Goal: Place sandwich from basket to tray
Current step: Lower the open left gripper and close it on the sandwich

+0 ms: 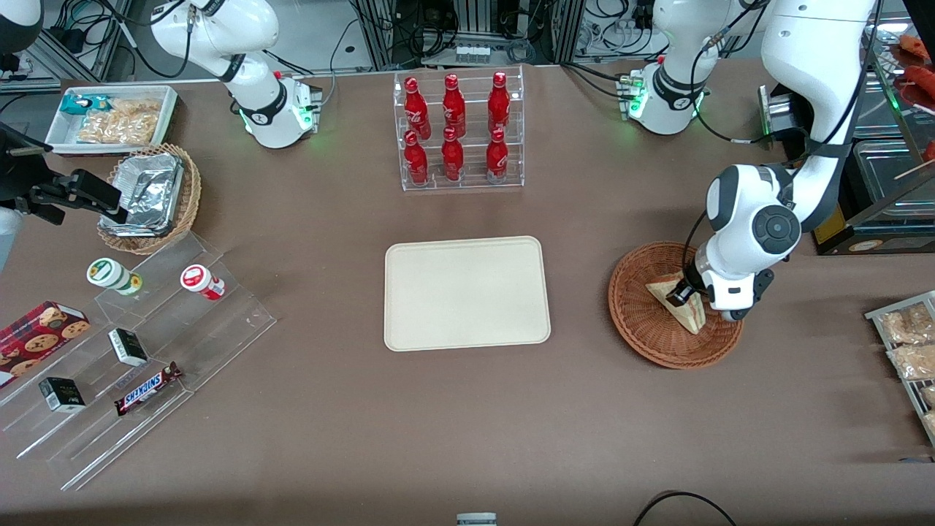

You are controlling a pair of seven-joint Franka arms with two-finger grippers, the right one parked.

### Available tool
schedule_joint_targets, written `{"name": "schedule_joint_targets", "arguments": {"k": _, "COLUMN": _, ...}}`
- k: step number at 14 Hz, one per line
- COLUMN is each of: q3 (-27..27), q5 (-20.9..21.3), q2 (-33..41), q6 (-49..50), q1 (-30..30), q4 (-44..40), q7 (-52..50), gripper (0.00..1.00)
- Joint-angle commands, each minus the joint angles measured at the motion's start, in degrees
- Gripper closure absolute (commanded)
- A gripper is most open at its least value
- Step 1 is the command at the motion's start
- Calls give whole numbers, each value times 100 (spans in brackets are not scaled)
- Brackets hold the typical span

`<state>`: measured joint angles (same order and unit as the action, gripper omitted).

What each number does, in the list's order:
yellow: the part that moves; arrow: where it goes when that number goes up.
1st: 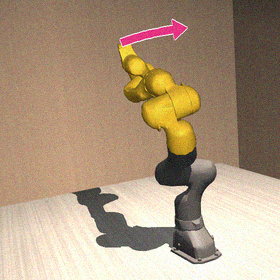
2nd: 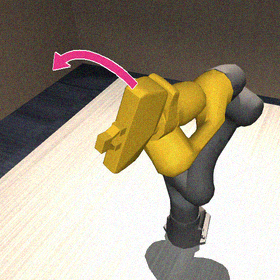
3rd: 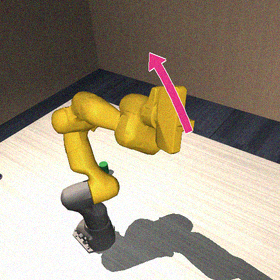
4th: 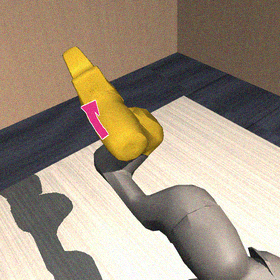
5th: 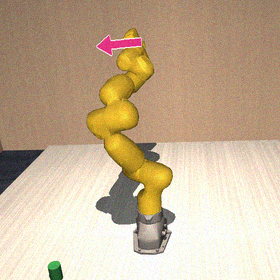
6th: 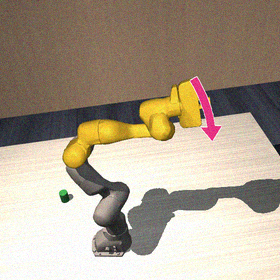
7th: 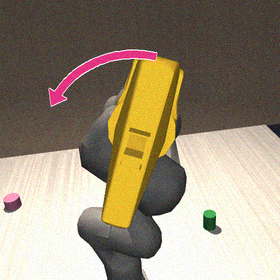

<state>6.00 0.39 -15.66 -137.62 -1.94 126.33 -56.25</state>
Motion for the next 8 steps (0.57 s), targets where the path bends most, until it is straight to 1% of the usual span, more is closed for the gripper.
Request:
{"name": "schedule_joint_targets", "arguments": {"k": 1, "q3": -2, "q5": 14, "q2": 46, "q6": 59, "q1": -43, "q4": -178, "q7": -185, "gripper": 85}}
{"name": "schedule_joint_targets", "arguments": {"k": 2, "q3": 7, "q5": 31, "q2": 81, "q6": 260, "q1": -61, "q4": -301, "q7": -185, "gripper": 85}}
{"name": "schedule_joint_targets", "arguments": {"k": 5, "q3": 42, "q5": 93, "q2": 98, "q6": 1296, "q1": -184, "q4": -924, "q7": 8, "gripper": 86}}
{"name": "schedule_joint_targets", "arguments": {"k": 7, "q3": 208, "q5": 93, "q2": 151, "q6": 1833, "q1": -184, "q4": -1250, "q7": 394, "gripper": 86}}
{"name": "schedule_joint_targets", "arguments": {"k": 8, "q3": 331, "q5": 93, "q2": 151, "q6": 1974, "q1": -192, "q4": -1330, "q7": 569, "gripper": 88}}
